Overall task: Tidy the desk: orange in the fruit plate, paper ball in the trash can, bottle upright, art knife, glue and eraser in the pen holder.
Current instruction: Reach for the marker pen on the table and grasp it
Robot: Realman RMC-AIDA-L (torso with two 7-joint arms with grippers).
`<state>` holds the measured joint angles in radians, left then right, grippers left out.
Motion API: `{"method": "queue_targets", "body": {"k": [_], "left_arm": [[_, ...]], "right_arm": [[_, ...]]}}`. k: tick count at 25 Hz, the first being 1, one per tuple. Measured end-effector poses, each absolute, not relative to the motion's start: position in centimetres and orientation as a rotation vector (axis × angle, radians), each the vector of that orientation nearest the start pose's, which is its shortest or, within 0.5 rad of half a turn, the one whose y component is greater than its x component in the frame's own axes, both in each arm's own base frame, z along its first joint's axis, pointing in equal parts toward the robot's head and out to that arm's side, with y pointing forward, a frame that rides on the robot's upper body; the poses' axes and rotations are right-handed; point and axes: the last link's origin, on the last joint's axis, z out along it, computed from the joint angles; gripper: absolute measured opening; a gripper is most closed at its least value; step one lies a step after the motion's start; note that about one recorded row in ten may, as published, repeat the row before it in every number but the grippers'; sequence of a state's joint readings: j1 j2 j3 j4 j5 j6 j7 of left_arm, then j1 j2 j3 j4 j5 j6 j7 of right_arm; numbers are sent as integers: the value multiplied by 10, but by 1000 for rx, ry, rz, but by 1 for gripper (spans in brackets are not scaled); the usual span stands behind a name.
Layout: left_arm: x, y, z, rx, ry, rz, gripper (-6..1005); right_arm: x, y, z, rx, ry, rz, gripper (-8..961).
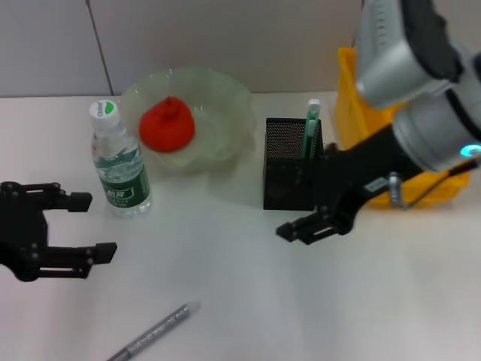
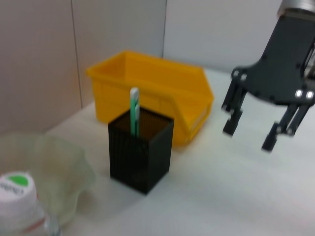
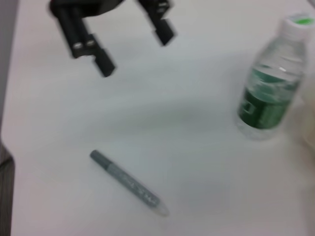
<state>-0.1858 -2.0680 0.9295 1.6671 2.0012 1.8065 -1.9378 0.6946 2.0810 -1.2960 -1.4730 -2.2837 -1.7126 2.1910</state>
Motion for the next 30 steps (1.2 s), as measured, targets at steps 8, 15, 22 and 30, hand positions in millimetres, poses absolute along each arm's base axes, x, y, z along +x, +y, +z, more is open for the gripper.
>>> {"method": "queue_targets", "body": {"k": [8,15,22,30], "left_arm": [[-198,271,80,-2764,-637,53,809],[-177,266,49,-2766,-735,333,809],[-167,259,31,-2710,-773,492,808],[-173,271,17,-2578,-771,591,802]], "right_arm": [[149,317,35,-3053,350,21,526],[183,294,55,-3094,290,212,526],[192,295,58,-3071,288,271,526],[186,296,58,-3075,261,266,525]]}}
